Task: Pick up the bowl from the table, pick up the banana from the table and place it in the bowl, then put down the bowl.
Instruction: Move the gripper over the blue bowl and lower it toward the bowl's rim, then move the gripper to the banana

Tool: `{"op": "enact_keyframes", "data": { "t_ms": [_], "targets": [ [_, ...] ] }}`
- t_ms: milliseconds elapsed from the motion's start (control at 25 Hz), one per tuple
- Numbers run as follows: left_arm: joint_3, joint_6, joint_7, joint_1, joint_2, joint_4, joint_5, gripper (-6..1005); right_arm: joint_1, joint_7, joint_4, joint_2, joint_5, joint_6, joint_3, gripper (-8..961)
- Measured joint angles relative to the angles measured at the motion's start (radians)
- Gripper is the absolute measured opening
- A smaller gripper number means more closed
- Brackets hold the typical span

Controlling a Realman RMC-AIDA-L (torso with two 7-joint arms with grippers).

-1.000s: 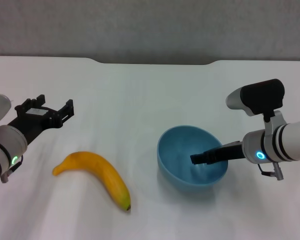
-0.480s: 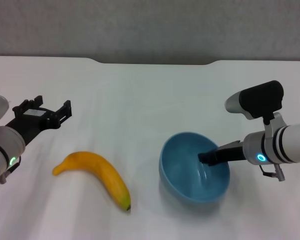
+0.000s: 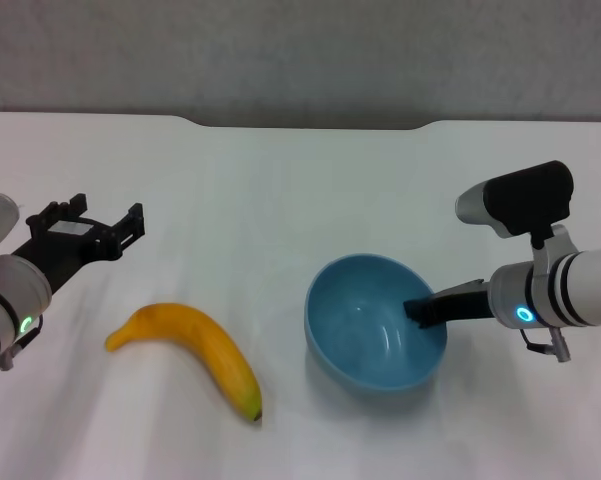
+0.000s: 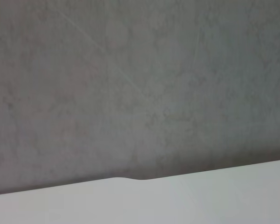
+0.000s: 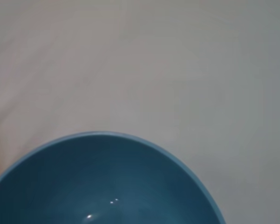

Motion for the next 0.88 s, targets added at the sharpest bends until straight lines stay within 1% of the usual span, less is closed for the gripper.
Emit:
{"op": "enact_keyframes", "data": {
  "t_ms": [200, 360, 440, 680, 800, 880],
  "targets": [
    [0.001, 0.0, 0.0, -0.002, 0.0, 0.011, 0.0, 786, -0.009, -0.005, -0.01, -0.001, 0.032, -0.007, -0.006, 107],
    [0.008, 0.002, -0.001, -0.005, 0.0, 0.014, 0.0, 787, -0.051, -0.006, -0.07, -0.004, 0.032, -0.009, -0.003, 70],
    [0.028, 0.016, -0.008, -0.003, 0.003, -0.01, 0.001, 786, -0.071, -0.005, -0.095, -0.007, 0.032, -0.009, 0.001, 47],
    [0.077, 0.086, -0.014, 0.005, 0.006, -0.082, 0.009, 785, -0.091, -0.004, -0.12, -0.01, 0.032, -0.002, 0.013, 37],
    [0.113, 0.167, -0.018, 0.004, 0.008, -0.131, 0.003, 786, -0.109, -0.004, -0.145, -0.01, 0.03, -0.003, 0.017, 32],
    [0.155, 0.3, -0.027, 0.002, 0.009, -0.195, -0.001, 786, -0.122, -0.004, -0.164, -0.011, 0.026, -0.002, 0.032, 29]
  ]
}}
